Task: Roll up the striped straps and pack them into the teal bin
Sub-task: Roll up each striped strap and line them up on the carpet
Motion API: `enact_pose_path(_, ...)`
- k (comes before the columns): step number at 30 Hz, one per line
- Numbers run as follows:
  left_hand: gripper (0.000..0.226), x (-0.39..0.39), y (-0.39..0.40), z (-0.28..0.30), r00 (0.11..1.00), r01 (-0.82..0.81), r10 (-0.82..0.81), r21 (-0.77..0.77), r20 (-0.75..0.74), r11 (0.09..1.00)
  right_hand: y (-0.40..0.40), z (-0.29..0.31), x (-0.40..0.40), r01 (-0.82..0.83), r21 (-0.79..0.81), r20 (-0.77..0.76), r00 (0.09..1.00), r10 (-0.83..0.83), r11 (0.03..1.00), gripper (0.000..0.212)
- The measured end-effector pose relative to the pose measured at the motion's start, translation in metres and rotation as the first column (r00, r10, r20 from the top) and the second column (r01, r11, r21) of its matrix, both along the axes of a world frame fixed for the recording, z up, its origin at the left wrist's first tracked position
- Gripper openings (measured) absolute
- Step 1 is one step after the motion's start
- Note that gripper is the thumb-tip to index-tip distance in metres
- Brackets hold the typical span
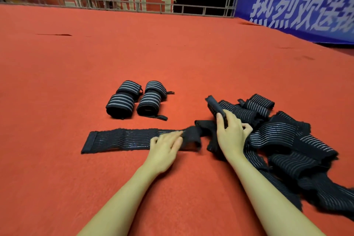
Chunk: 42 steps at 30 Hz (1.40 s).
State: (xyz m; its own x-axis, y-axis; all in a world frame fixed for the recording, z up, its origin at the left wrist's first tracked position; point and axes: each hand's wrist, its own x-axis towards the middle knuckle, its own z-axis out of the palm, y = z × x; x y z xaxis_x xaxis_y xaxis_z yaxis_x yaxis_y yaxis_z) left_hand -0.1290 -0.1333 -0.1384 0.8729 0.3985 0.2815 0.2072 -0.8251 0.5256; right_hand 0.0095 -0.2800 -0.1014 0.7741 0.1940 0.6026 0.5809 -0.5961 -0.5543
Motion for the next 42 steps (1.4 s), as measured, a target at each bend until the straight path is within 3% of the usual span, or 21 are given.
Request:
enact_pose_path(1,0.043,0.001,-0.002,0.000,0.992,0.043,-0.034,0.073,-0.125,0.996,0.000,0.005,0.000,-0.019,0.022,0.010,1.000,0.019,1.000,0.035)
enact_pose_path(3,0.049,0.002,-0.006,0.002,0.988,0.030,-0.006,0.158,-0.155,0.987,0.000,0.015,0.000,-0.096,0.059,0.058,0.994,0.093,0.994,0.032)
enact_pose_path(6,0.060,0.007,-0.010,0.023,0.989,-0.112,0.100,0.118,0.105,0.987,-0.001,0.028,-0.004,-0.217,0.045,0.171,0.963,0.207,0.975,0.030)
enact_pose_path(9,0.056,0.016,-0.014,0.055,0.920,-0.136,0.050,0.197,0.388,0.971,-0.004,0.040,-0.009,-0.278,-0.037,0.289,0.917,0.276,0.960,0.025)
enact_pose_path(13,0.037,0.013,-0.019,0.089,0.807,-0.109,-0.132,0.364,0.575,0.925,-0.003,0.054,-0.024,-0.358,-0.095,0.390,0.845,0.366,0.929,0.016)
enact_pose_path(16,0.020,0.003,-0.016,0.107,0.741,-0.181,-0.157,0.420,0.653,0.889,0.000,0.067,-0.034,-0.396,-0.103,0.423,0.813,0.400,0.913,0.017)
enact_pose_path(20,0.018,-0.007,-0.008,0.119,0.758,-0.244,-0.168,0.513,0.631,0.823,0.004,0.082,-0.044,-0.426,-0.144,0.433,0.784,0.444,0.893,0.020)
enact_pose_path(26,0.017,-0.031,-0.003,0.109,0.777,-0.259,-0.112,0.477,0.619,0.840,0.017,0.082,-0.062,-0.488,-0.093,0.402,0.779,0.481,0.868,0.022)
enact_pose_path(30,0.020,-0.050,0.005,0.094,0.770,-0.262,-0.033,0.363,0.637,0.894,0.039,0.082,-0.075,-0.527,-0.094,0.372,0.769,0.520,0.845,0.017)
enact_pose_path(35,0.023,-0.069,0.026,0.074,0.795,-0.304,0.097,0.254,0.599,0.918,0.074,0.076,-0.090,-0.606,-0.102,0.223,0.759,0.612,0.789,0.023)
enact_pose_path(38,0.030,-0.084,0.050,0.065,0.823,-0.328,0.220,0.123,0.524,0.937,0.098,0.071,-0.098,-0.668,-0.142,0.129,0.719,0.683,0.730,0.013)
enact_pose_path(40,0.036,-0.093,0.072,0.052,0.832,-0.433,0.373,0.062,0.410,0.899,0.113,0.065,-0.103,-0.708,-0.176,0.071,0.684,0.726,0.684,0.011)
enact_pose_path(42,0.026,-0.103,0.095,0.033,0.818,-0.560,0.516,0.148,0.253,0.815,0.124,0.058,-0.107,-0.751,-0.186,0.002,0.645,0.764,0.634,0.009)
